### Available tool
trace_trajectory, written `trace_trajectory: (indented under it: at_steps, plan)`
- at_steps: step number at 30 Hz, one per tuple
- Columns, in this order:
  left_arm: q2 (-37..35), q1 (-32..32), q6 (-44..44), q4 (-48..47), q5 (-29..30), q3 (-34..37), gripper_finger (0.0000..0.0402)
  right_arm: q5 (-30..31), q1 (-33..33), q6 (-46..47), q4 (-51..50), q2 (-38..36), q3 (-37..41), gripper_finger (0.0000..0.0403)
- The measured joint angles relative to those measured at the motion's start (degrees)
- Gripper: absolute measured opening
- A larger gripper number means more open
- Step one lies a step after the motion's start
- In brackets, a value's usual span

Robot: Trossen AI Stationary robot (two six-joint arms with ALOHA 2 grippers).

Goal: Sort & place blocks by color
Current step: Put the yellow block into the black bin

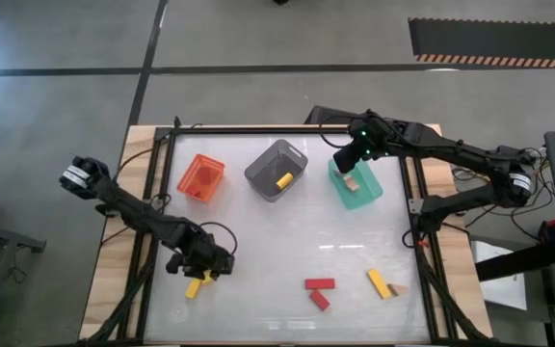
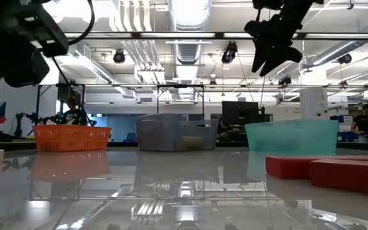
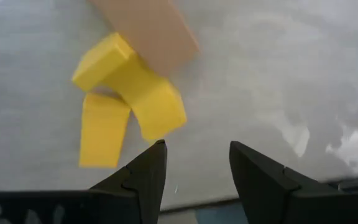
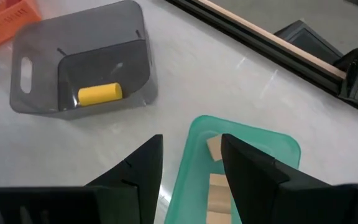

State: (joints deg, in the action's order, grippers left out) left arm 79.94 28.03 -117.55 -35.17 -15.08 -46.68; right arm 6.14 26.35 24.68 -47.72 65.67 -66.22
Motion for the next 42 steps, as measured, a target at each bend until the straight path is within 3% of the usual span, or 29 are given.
trace_trajectory:
  at_steps: [3,28,32,36,42]
  plan:
    - [0.9,1.0,-2.7,0.0,3.5,0.0,0.0160,-0.3,0.0,-1.2,0.0,0.0,0.0,0.0153]
    - [3.4,2.0,-3.8,-6.4,5.0,1.7,0.0160,-2.1,-0.6,-2.9,-0.1,0.0,0.0,0.0153]
    - [3.4,2.0,0.4,-5.2,7.1,2.0,0.0160,-2.1,-1.2,-2.9,-0.1,0.0,0.1,0.0153]
    - [3.4,2.1,4.0,0.6,6.5,0.8,0.0160,-2.1,-2.1,-2.8,-0.1,0.0,0.1,0.0153]
    - [3.3,3.0,5.8,1.1,4.6,-1.4,0.0160,-2.1,-3.3,-2.6,0.0,0.0,0.1,0.0153]
